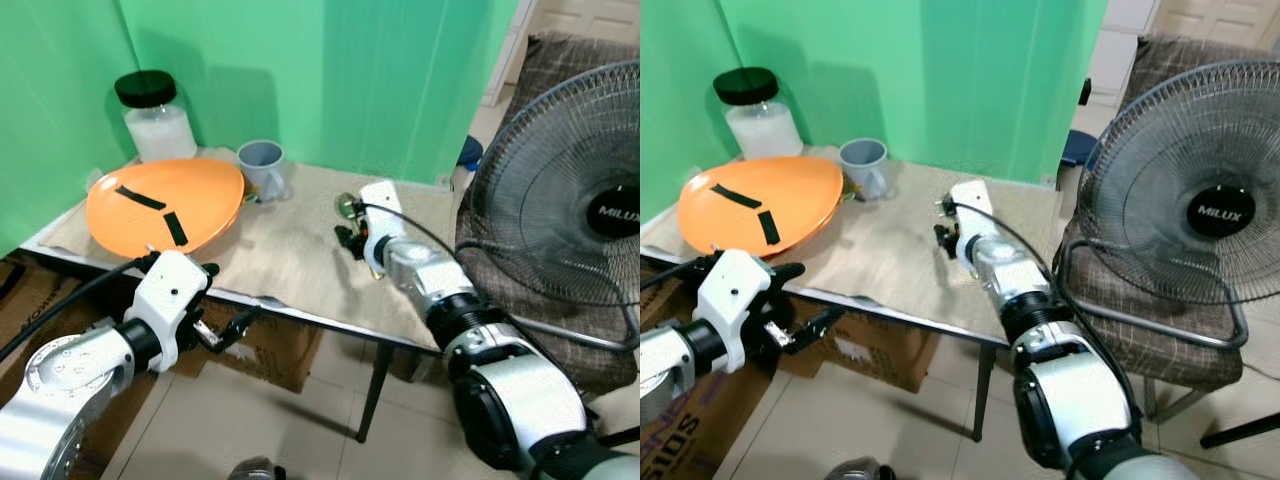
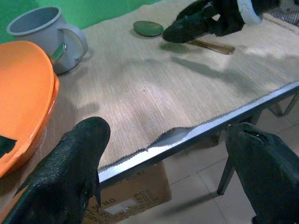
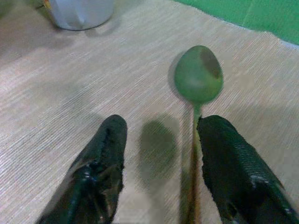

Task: Setting the table

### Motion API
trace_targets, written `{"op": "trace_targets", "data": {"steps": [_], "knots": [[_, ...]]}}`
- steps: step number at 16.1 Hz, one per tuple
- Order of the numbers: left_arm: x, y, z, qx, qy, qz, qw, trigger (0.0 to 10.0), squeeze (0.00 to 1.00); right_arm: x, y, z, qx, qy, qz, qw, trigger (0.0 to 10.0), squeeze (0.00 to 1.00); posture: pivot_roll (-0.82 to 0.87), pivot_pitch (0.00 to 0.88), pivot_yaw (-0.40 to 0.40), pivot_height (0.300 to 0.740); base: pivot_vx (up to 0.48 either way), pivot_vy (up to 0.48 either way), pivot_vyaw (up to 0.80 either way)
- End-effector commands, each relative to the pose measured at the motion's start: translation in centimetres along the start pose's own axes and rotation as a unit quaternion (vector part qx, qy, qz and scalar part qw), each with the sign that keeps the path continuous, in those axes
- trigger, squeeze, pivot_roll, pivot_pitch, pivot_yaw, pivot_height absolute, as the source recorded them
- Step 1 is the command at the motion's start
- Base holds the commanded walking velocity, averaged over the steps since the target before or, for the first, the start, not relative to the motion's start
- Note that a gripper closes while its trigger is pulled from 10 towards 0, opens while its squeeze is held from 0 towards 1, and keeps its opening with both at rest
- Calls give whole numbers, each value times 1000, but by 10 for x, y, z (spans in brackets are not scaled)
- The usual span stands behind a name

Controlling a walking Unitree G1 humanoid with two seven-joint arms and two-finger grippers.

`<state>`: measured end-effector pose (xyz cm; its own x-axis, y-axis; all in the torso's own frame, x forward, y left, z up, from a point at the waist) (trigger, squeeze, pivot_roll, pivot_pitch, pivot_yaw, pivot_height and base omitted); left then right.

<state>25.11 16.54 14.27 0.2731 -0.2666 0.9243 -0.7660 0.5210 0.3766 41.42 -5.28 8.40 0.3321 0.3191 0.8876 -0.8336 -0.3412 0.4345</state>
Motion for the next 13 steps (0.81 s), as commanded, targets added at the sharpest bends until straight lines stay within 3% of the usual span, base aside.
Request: {"op": "trace_targets", "data": {"steps": [1,2,3,7,8,9,10,13], "knots": [[3,-2,-1,-6,-9,1,1000,10000,0,9,-2,3,-21,16,8,1000,10000,1000,140,0,26,740,0,0,0],[4,-2,-2,-7,-10,1,1000,10000,0,8,-2,5,-32,20,3,999,10000,1000,137,0,30,740,0,0,0],[5,-3,-2,-10,-12,0,1000,10000,0,7,-3,6,-45,17,2,999,10000,0,136,0,29,740,0,0,0],[5,-3,3,-23,-13,-3,1000,10000,0,-12,-5,-2,-39,7,-23,999,10000,0,151,0,27,740,0,0,0],[5,-3,4,-25,-14,-4,1000,10000,0,-17,-4,-2,-40,-2,-31,999,4157,0,156,0,26,740,0,0,0],[5,-2,3,-26,-15,-6,1000,10000,0,-22,-4,-3,-39,-7,-39,998,2510,0,159,0,27,740,0,0,0],[5,-2,3,-26,-15,-7,1000,10000,0,-26,-4,-4,-39,-8,-43,998,0,0,161,0,27,740,0,0,0],[4,-1,3,-26,-16,-8,999,10000,0,-28,-4,-3,-39,-16,-45,998,0,0,162,0,27,740,0,0,0]]}}
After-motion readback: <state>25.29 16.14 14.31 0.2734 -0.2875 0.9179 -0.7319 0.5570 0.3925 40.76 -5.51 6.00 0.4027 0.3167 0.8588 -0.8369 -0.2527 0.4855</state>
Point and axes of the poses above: a point about 5 cm out from each wrist's last joint towards the gripper, its own y axis pointing back from the gripper into the wrist, its own x axis along the axis of the wrist's last joint, z = x × y, the point moved 5 cm from there along -y, pointing out of the wrist towards the gripper, and after that the axes turned 9 degrees about y, right-handed, at the moved point
